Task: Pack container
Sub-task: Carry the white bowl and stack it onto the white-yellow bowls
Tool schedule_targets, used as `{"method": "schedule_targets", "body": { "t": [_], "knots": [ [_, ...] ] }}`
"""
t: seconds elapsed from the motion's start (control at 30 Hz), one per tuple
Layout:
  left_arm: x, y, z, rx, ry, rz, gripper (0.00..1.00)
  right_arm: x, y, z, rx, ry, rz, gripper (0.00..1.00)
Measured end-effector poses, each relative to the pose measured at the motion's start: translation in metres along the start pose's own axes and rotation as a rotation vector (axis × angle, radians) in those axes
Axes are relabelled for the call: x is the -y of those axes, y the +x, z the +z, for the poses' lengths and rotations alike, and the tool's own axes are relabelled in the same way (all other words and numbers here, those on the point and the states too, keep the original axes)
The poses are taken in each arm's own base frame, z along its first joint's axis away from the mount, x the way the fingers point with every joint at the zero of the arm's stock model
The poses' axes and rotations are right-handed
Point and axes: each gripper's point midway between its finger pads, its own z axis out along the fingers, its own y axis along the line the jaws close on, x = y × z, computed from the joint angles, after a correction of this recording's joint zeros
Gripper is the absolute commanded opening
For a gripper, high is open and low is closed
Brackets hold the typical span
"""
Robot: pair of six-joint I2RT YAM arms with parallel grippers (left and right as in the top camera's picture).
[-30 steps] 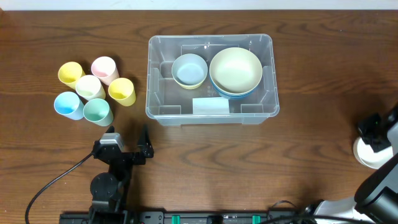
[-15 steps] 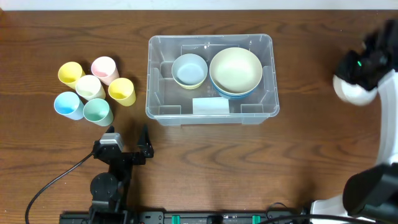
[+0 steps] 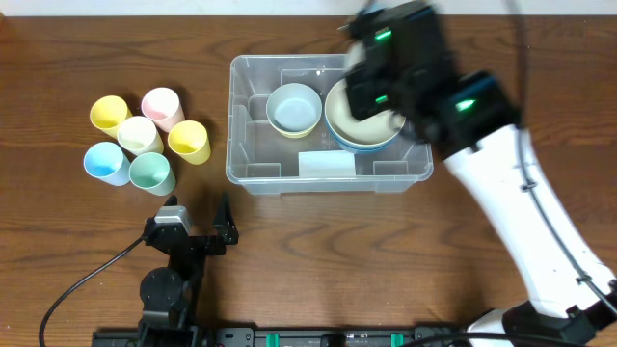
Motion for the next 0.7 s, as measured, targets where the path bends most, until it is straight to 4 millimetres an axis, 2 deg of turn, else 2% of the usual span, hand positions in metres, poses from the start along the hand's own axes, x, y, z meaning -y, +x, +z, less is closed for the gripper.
{"method": "schedule_targets", "body": {
  "t": [0.1,0.13,0.17,0.3,0.53,0.7],
  "knots": [
    [0.0,0.0,0.0,0.0,0.0,0.0,0.98,-0.026,0.001,0.012,0.004,-0.007,-0.068,0.01],
    [0.0,0.0,0.0,0.0,0.0,0.0,0.98,-0.038,0.003,0.023,0.0,-0.007,-0.099,0.01],
    [0.0,0.0,0.0,0.0,0.0,0.0,0.98,-0.041,0.003,0.027,-0.002,-0.007,-0.108,0.01],
    [0.0,0.0,0.0,0.0,0.0,0.0,0.98,-0.06,0.01,0.064,-0.019,-0.006,-0.162,0.01],
    [0.0,0.0,0.0,0.0,0.0,0.0,0.98,-0.072,0.031,0.133,-0.062,0.006,-0.208,0.01],
    [0.0,0.0,0.0,0.0,0.0,0.0,0.98,-0.073,0.031,0.152,-0.048,0.012,-0.218,0.01]
  ]
}}
